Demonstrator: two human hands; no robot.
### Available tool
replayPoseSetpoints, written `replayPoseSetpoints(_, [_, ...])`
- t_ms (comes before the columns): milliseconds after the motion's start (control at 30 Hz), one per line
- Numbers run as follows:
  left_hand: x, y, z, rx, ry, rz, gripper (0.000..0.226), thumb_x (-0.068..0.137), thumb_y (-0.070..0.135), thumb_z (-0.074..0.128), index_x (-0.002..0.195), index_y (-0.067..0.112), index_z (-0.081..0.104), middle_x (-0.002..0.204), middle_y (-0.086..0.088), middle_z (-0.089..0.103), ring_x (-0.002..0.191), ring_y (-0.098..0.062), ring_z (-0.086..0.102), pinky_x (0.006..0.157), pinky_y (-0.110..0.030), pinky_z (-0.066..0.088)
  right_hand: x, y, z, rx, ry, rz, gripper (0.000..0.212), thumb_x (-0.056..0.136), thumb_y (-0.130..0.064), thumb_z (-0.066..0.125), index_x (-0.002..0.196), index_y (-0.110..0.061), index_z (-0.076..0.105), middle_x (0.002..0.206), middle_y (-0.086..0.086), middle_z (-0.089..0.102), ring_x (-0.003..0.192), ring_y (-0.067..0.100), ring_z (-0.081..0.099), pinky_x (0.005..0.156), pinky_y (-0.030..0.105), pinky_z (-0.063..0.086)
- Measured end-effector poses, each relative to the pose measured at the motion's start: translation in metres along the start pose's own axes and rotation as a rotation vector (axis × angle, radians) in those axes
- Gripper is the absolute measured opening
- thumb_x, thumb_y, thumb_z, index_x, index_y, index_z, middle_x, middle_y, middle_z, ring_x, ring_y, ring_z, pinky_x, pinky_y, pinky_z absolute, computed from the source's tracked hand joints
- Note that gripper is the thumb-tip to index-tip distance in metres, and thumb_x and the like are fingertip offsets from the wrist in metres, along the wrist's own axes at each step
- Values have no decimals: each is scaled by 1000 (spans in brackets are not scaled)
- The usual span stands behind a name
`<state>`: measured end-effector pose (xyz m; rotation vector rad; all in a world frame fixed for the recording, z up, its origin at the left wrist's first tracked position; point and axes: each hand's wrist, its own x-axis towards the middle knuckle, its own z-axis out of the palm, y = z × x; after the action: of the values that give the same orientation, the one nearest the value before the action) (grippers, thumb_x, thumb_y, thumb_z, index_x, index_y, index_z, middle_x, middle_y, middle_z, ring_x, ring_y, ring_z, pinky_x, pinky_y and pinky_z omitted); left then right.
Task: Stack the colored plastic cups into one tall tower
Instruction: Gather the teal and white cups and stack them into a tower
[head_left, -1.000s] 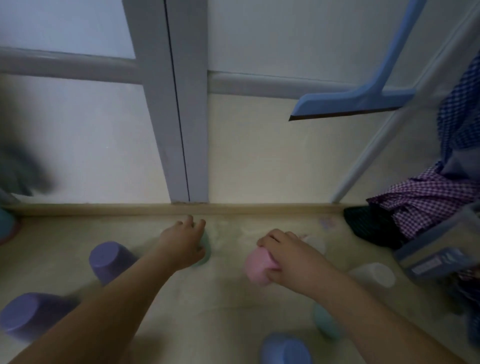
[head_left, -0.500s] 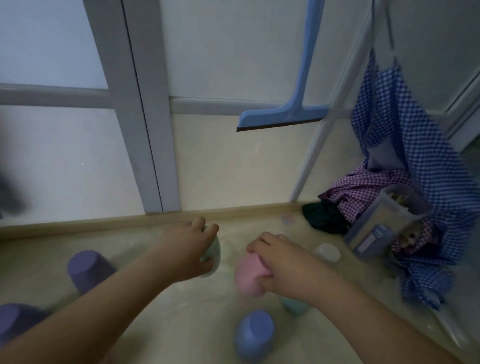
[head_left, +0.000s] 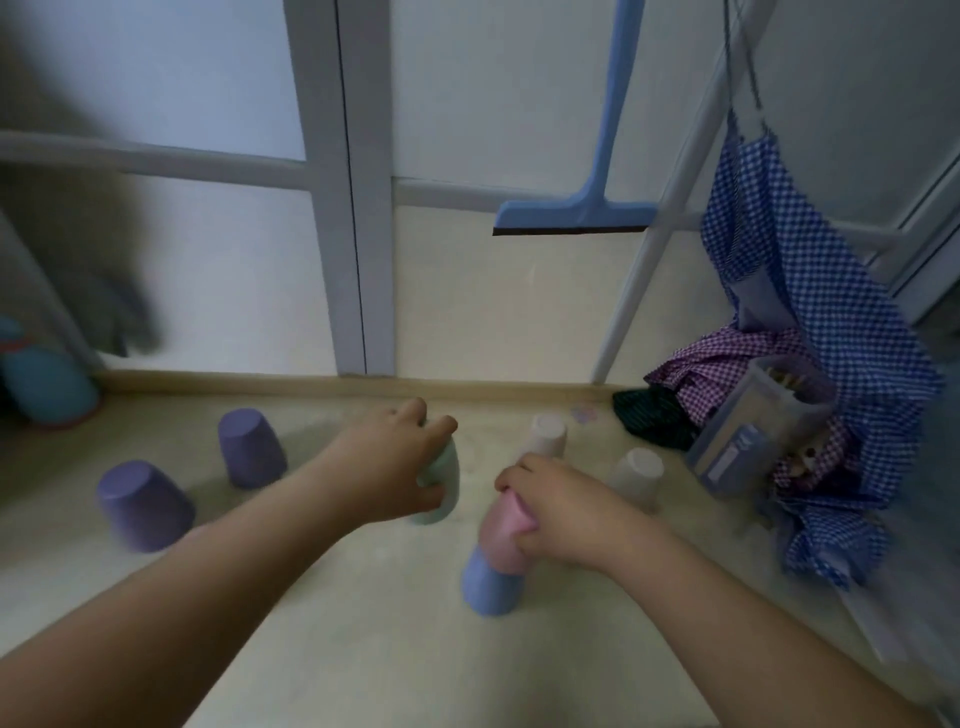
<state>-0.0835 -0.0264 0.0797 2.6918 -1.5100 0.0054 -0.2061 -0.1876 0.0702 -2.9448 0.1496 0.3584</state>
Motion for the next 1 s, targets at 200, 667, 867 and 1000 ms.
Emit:
replayPoseSetpoints(200, [-17,20,-5,-91,8,-85,65,74,37,65,130,21,36,117,-10,47,100,-33,54,77,-38,49,19,3,42,-63,-47,-23,47,76,-14,55,122,-12,50,117,16,50,104,36,53,85,42,51])
replayPoseSetpoints(667, [22,57,-30,-127,66,48,63,70,38,68,122,15,39,111,-9,53,89,-31,57,73,-41,54,-4,53,36,240,62,136,82,69,-37,78,137,-20,35,141,7,42,128,26,43,106,38,40])
replayPoseSetpoints(867, [39,84,10,-59,-34,113,57,72,38,65,116,12,40,107,-13,53,93,-36,56,68,-35,44,-26,79,33,207,65,258,77,71,-36,75,136,-19,37,136,6,44,127,25,41,105,38,40])
replayPoseSetpoints(1000, [33,92,47,6,-135,133,60,75,35,62,122,12,35,112,-14,51,97,-36,55,68,-37,44,-28,94,42,213,38,323,76,73,-34,75,136,-19,36,138,6,43,127,27,42,106,38,39])
